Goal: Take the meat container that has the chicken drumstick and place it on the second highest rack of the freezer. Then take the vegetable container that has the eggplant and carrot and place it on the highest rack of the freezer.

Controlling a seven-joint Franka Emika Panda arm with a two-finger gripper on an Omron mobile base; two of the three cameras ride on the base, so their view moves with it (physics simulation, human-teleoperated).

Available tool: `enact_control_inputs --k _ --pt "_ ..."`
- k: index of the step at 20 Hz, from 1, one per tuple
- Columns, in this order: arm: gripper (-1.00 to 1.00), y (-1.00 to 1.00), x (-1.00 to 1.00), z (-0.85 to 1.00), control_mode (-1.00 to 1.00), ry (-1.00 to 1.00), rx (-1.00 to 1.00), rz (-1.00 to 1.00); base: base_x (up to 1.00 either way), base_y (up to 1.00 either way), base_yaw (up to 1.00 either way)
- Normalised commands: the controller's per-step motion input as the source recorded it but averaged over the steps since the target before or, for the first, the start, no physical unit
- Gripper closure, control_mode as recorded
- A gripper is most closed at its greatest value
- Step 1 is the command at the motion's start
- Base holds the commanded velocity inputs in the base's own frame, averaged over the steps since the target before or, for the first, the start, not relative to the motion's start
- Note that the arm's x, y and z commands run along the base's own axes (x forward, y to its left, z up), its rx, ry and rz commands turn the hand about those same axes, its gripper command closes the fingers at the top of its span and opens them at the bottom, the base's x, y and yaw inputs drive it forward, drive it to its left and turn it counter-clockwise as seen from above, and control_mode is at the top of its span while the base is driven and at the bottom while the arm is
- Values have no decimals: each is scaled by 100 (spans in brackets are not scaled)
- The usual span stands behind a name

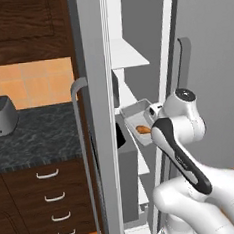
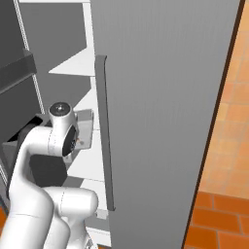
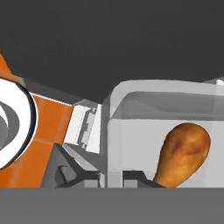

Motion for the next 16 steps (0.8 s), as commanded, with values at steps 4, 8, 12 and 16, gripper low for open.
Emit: enact_control_inputs --k 4,8,12,16 --pt "100 1 52 0 -100 0 0 0 0 0 0" --pt "100 7 46 0 -100 1 0 0 0 0 0" --pt "100 1 45 1 -100 0 0 0 0 0 0" --pt "100 5 46 0 -100 0 0 0 0 0 0"
